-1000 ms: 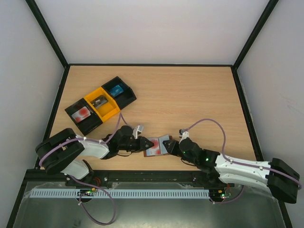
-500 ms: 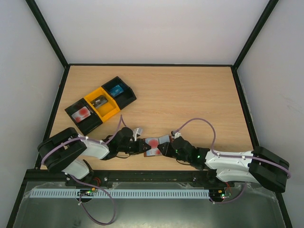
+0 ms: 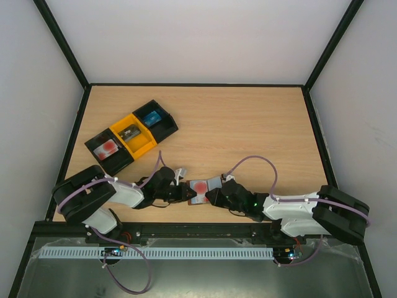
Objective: Take the credit cards out of the card holder
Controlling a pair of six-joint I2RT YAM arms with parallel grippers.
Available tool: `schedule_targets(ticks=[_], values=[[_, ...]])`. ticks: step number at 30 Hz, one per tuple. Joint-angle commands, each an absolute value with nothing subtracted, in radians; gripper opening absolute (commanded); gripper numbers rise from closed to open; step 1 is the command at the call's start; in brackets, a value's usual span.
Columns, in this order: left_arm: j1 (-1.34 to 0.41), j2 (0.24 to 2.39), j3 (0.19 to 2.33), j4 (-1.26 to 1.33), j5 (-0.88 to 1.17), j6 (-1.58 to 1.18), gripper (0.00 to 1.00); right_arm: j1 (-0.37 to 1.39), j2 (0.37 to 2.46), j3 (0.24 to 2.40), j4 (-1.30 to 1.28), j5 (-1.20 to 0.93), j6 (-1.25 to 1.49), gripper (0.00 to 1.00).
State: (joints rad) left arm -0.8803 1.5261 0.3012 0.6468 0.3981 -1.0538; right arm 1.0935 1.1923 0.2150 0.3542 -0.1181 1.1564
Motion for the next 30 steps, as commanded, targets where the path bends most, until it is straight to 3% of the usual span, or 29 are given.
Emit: schedule_targets(ticks=[1, 19, 30], values=[[-0.877, 1.52, 0.305, 0.553, 0.348, -1.02, 0.09, 1.098, 1.211, 0.201, 0.388, -0.112, 1.169, 0.17], [-0.877, 1.531, 0.297, 0.577, 0.354, -1.032, 0.1, 1.098, 1.279, 0.168, 0.513, -0.154, 1.2, 0.18], [-0.877, 1.542, 0.295, 0.578, 0.35, -1.03, 0.1, 1.098, 1.246, 0.138, 0.537, -0.127, 1.219, 0.02]])
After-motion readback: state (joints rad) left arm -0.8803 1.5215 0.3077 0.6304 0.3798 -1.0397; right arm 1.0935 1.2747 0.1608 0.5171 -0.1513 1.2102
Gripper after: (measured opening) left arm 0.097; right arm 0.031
